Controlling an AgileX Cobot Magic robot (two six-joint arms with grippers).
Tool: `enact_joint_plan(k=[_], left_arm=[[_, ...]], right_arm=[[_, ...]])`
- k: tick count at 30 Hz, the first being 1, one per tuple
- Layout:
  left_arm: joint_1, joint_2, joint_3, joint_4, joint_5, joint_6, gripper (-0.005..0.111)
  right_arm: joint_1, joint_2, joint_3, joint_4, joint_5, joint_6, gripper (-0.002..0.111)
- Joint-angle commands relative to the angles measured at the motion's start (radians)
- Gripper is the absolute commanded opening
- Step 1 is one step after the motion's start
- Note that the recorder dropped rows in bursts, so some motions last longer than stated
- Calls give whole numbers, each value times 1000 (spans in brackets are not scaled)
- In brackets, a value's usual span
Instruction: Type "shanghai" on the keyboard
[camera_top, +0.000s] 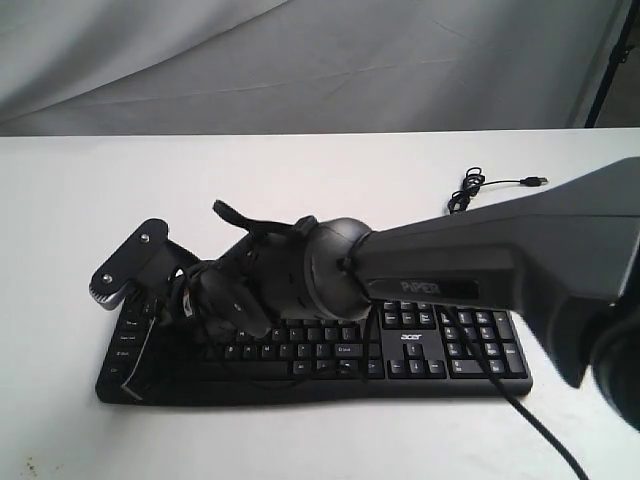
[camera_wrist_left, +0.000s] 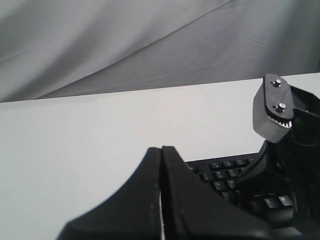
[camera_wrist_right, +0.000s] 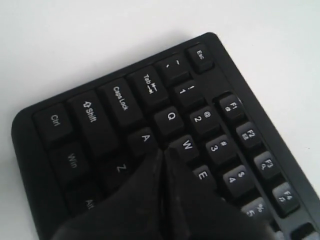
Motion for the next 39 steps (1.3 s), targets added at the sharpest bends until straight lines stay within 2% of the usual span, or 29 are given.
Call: enact_joint_plan(k=[1,4,13,39], left_arm=[[-4,-3,4,1,-3,-3,0],[-4,-3,4,1,-3,-3,0],[-4,-3,4,1,-3,-3,0],[-4,-3,4,1,-3,-3,0]], right_arm=[[-24,-72,-2,-25,77,-3,0],[-48,-101,38,-25,111,2,0],[-96,-191,262,3,-74,9,0],[-90,-145,266,38,-76,20,0]])
